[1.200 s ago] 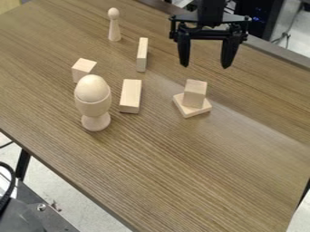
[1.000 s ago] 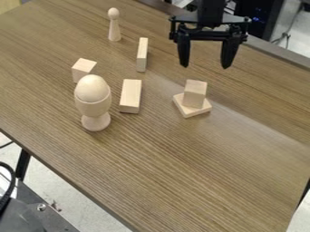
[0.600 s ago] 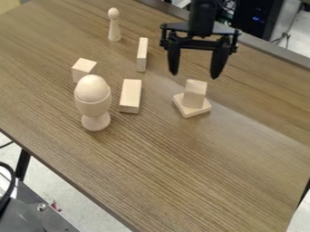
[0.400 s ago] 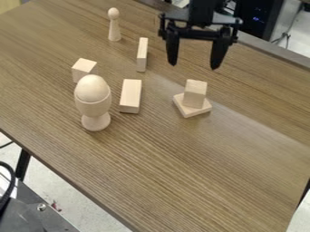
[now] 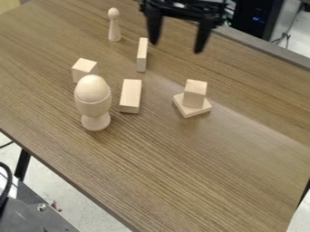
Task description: Remove the ball from the cup and put it on the left side of the cube
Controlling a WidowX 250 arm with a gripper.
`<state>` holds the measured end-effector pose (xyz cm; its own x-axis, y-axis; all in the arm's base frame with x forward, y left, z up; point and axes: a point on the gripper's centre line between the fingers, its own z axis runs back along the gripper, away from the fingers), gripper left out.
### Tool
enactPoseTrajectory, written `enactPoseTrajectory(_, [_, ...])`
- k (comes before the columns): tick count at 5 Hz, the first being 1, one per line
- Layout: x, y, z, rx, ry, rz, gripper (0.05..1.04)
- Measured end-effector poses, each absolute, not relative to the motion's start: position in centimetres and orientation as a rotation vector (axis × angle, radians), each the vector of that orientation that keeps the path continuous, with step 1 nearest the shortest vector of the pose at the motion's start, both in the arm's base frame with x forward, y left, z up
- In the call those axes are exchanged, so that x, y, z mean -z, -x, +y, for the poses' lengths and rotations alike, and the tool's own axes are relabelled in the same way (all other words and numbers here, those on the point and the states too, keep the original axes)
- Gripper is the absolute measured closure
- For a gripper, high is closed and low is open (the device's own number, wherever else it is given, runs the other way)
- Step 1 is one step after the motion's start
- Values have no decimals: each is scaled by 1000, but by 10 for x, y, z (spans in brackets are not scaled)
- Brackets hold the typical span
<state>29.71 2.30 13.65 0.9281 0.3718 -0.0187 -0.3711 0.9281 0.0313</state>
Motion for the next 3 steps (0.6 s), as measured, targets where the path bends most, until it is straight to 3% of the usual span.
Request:
enactPoseTrajectory(2, [-130, -275, 61, -289, -55, 111, 85])
enactPoseTrajectory(3, [-128, -258, 71, -326, -19, 148, 85])
